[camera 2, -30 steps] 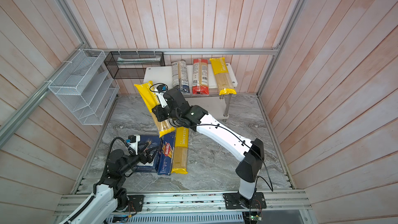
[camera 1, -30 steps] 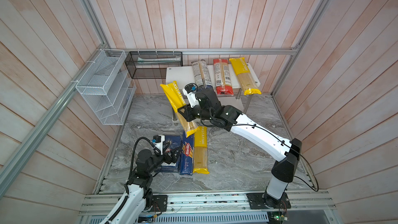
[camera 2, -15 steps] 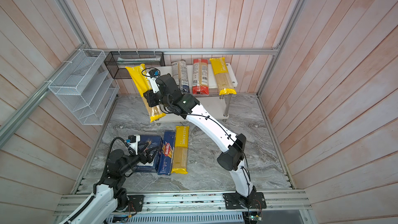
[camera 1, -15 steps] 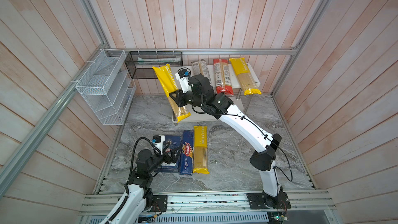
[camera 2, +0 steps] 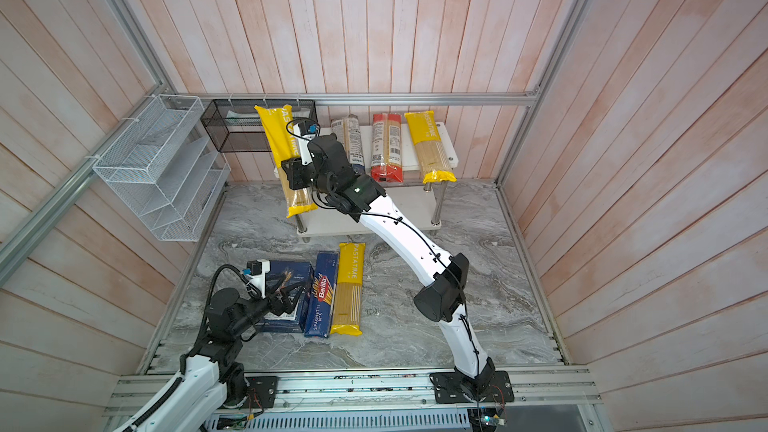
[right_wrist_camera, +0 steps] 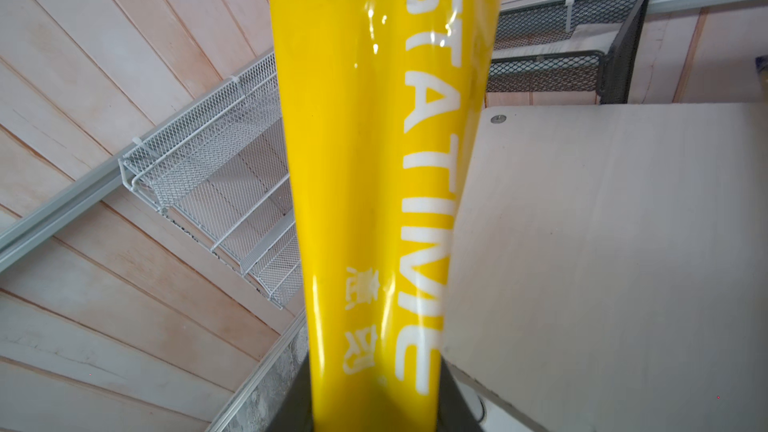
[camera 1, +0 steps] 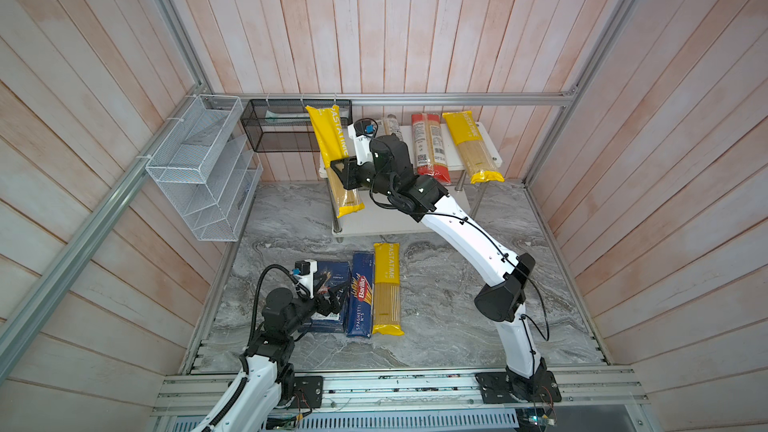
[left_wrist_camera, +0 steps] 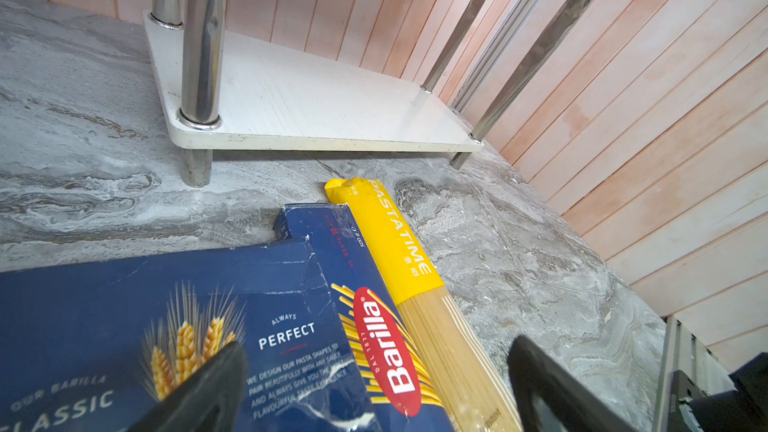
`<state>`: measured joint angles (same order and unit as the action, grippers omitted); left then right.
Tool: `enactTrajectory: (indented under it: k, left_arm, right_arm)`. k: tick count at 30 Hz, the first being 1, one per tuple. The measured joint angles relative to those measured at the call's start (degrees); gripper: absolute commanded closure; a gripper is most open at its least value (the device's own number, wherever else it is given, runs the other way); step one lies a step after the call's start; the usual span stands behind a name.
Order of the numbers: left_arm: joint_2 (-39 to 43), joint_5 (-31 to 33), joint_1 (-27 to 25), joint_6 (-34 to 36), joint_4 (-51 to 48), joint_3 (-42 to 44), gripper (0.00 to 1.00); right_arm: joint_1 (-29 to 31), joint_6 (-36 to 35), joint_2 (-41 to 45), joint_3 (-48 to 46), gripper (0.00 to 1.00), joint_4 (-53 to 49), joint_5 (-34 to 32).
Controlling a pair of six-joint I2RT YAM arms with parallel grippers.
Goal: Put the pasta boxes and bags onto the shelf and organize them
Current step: 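Lower the yellow bag onto the top shelf beside the clear-and-blue bag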
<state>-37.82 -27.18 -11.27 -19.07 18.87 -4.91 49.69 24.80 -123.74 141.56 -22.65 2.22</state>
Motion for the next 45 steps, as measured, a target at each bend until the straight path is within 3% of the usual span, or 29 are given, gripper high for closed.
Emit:
enactTrajectory:
  k: [23,26,33,37,45]
  left_arm:
    - [0.13,-0.02,0.00,0.00,0.02,0.00,0.00]
    - [0.13,-0.02,0.00,0.00,0.00,0.00,0.00]
    - [0.35,-0.02,0.00,0.00,0.00,0.00,0.00]
    - [0.57,-0.02,0.00,0.00,0.00,0.00,0.00]
    - [1.01,-0.02,0.00,0.00,0.00,0.00,0.00]
  right_arm:
    - [-5.81,8.31,-4.00,4.04,0.98,7.78,1.03]
    - [-6.10,9.60,-4.44,4.31,0.85,8.15,1.86]
    - [-6.23,11.04,-4.81,4.33,0.76,9.01,2.25]
    - [-6.23,11.56,-4.83,4.33,0.62,9.16,2.14]
    - [-6.40,11.85,-4.85,4.33,0.54,9.46,0.92]
